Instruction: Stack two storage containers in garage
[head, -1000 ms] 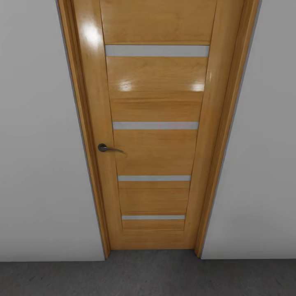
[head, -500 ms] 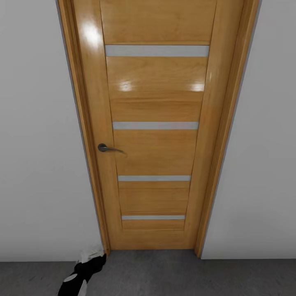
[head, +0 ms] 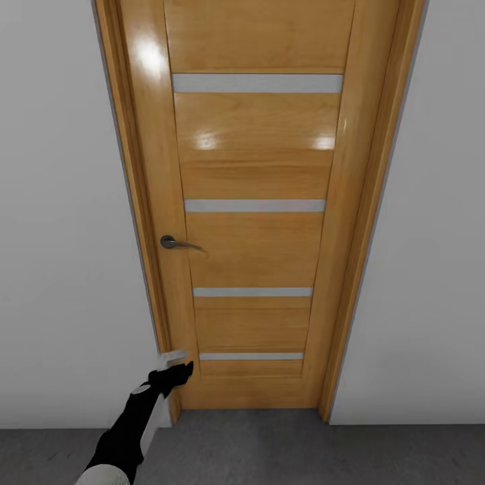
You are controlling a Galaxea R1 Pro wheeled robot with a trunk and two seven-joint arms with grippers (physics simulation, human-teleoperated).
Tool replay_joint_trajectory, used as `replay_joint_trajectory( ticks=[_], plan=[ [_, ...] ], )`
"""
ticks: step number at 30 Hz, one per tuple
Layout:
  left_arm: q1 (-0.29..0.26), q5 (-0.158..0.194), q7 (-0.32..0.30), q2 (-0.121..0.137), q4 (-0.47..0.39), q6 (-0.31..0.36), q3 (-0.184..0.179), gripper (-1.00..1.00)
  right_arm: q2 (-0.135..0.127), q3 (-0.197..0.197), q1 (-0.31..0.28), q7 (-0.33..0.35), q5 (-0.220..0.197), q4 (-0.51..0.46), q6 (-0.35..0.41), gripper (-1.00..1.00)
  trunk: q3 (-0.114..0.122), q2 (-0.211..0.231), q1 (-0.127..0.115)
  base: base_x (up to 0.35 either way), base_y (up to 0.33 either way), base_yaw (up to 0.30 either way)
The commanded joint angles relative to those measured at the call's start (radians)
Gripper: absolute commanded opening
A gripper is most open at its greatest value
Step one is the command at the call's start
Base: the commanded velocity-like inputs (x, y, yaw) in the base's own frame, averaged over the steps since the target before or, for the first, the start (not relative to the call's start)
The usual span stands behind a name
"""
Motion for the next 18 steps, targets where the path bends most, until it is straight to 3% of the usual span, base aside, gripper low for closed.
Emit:
replay_joint_trajectory(
  ticks=[1, 4, 10, 18],
  plan=[
    [-0.006, 0.000, -0.001, -0.001, -0.001, 0.007, 0.003, 1.00, 0.000, -0.006, -0.001, -0.001, 0.008, 0.001, -0.003, 1.00, -0.001, -0.001, 0.000, 0.000, 0.000, 0.000],
    [-0.048, -0.001, -0.001, -0.004, 0.023, 0.020, 0.002, 1.00, 0.000, -0.006, -0.001, -0.001, 0.008, 0.001, -0.003, 1.00, -0.001, -0.001, 0.000, 0.000, 0.000, 0.000],
    [-0.156, 0.001, 0.000, -0.018, 0.214, 0.026, 0.002, 1.00, 0.001, -0.005, 0.000, -0.003, 0.008, 0.000, -0.003, 1.00, -0.001, -0.001, 0.000, 0.000, 0.000, 0.000],
    [-0.249, 0.001, 0.008, -0.021, 0.350, 0.035, 0.002, 1.00, 0.001, -0.004, -0.001, -0.003, 0.008, 0.000, -0.003, 1.00, -0.001, -0.001, 0.000, 0.000, 0.000, 0.000]
  ],
)
